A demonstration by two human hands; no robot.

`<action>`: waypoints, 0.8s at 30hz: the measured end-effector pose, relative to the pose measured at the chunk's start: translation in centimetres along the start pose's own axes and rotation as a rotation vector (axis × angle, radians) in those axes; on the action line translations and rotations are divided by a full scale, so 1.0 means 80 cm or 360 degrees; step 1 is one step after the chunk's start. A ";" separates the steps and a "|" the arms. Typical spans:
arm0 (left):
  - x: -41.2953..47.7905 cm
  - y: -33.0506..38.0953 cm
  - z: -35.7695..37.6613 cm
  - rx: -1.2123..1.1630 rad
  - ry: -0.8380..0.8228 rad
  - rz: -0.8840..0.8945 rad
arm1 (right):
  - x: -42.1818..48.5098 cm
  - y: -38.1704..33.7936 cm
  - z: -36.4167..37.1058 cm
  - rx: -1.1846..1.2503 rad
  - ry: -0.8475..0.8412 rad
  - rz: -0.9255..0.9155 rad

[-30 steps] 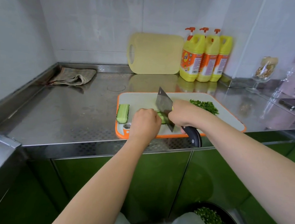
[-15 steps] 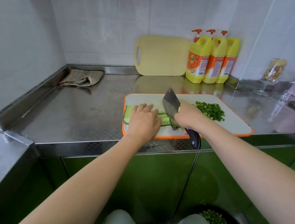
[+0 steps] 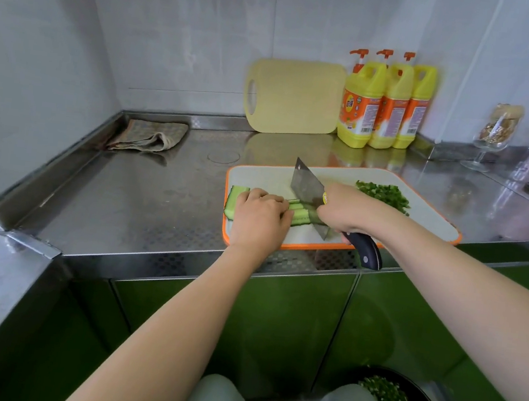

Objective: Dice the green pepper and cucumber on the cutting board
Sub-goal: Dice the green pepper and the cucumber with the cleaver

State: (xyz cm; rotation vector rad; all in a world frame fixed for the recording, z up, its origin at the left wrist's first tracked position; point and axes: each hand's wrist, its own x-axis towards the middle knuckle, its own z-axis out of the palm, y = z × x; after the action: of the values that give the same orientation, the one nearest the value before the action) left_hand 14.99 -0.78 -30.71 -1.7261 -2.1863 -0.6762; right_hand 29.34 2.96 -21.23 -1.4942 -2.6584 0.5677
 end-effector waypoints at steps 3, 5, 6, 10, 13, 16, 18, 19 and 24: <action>0.000 0.000 0.001 0.0000 0.0004 -0.0001 | 0.005 -0.005 0.005 -0.0108 0.0010 0.0037; 0.000 -0.001 0.001 0.0003 0.0006 -0.0011 | 0.007 -0.008 0.009 -0.0123 0.0054 0.0067; -0.001 0.000 0.002 -0.0004 0.0013 -0.0011 | 0.009 -0.007 0.011 -0.0103 0.0087 0.0080; -0.001 0.000 0.001 0.0001 0.0019 -0.0018 | 0.010 0.002 0.015 0.0049 0.0233 0.0049; -0.001 -0.001 0.002 0.0007 0.0025 -0.0013 | 0.005 0.004 0.005 0.0123 0.0266 0.0038; 0.001 -0.004 0.005 0.0032 0.0035 -0.0006 | -0.007 -0.005 -0.008 0.0042 0.0093 0.0030; 0.001 -0.004 0.005 0.0039 0.0040 -0.0008 | -0.011 -0.011 -0.008 -0.0148 0.0015 0.0025; 0.001 -0.004 0.005 0.0037 0.0043 -0.0009 | -0.011 -0.014 -0.006 -0.0232 -0.0013 0.0037; -0.001 -0.003 0.003 0.0007 0.0052 0.0001 | -0.002 -0.026 -0.004 -0.0395 -0.0063 0.0044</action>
State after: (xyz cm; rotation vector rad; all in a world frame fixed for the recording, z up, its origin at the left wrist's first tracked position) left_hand 14.83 -0.73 -30.98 -1.7017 -2.1636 -0.6941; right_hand 27.82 1.95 -20.27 -1.5953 -2.8296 0.2783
